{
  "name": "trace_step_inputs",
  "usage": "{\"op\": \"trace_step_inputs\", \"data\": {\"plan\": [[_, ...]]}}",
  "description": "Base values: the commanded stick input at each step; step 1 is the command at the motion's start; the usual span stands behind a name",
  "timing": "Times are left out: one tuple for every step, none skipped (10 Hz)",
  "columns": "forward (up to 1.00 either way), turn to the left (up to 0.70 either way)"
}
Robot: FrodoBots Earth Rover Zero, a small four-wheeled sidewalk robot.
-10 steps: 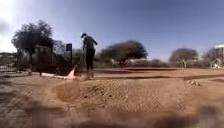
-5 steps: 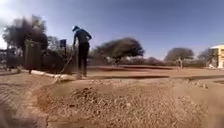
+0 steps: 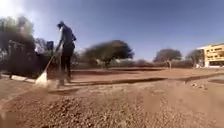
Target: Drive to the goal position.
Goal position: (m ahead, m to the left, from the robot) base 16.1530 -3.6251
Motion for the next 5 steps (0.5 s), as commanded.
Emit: {"op": "trace_step_inputs", "data": {"plan": [[1.00,-0.27],[1.00,-0.27],[1.00,-0.27],[1.00,-0.27],[1.00,-0.05]]}}
